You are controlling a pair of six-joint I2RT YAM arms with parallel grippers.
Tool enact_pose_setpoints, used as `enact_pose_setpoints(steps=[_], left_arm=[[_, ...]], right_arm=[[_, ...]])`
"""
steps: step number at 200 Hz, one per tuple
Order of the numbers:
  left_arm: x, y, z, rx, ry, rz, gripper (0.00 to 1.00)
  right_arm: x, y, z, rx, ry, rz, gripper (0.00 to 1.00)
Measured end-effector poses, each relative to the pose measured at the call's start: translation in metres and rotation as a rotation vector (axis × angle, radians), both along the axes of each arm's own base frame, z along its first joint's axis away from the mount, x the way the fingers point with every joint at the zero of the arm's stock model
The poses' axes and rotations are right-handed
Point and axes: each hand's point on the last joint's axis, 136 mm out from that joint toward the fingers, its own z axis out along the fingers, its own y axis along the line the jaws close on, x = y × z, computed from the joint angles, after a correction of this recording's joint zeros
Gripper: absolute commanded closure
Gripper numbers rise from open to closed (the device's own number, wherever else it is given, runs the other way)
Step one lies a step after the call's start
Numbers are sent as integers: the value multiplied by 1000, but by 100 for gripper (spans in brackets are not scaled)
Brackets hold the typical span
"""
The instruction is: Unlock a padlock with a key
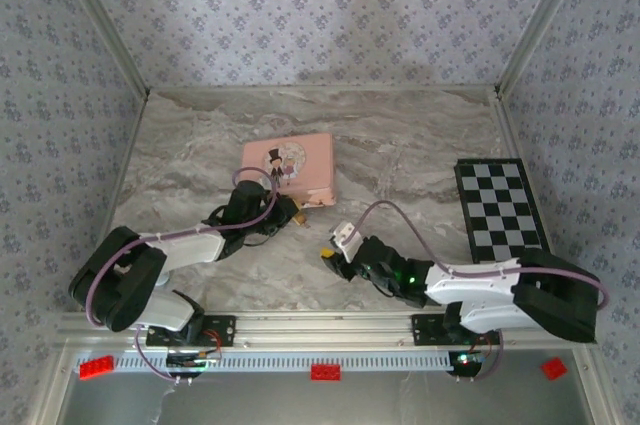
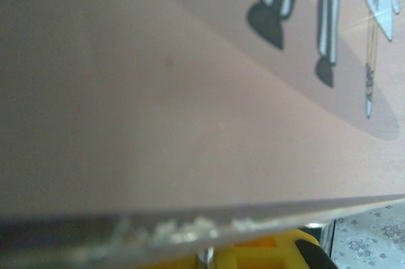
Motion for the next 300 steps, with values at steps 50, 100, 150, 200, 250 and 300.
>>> enact_pose_setpoints(steps=[50,100,150,200,250,300], left_arm=[[-1,0,-1,3,5,-1,100],[-1,0,-1,4,5,-2,100],[-2,-1,-1,5,5,-6,100],[-3,-2,-5,18,6,-6,100],[-4,-3,-7,24,6,-5,100],[-4,-3,-7,25,7,-5,100]], right_arm=[[4,17,-14,-125,-200,42,60],[16,36,-15,-166,-297,23,66],[29,42,-20,-199,-349,-28,68],[39,44,-19,-214,-389,-67,72],[47,50,-14,-205,-402,-93,77],[51,45,-25,-244,-399,-117,77]])
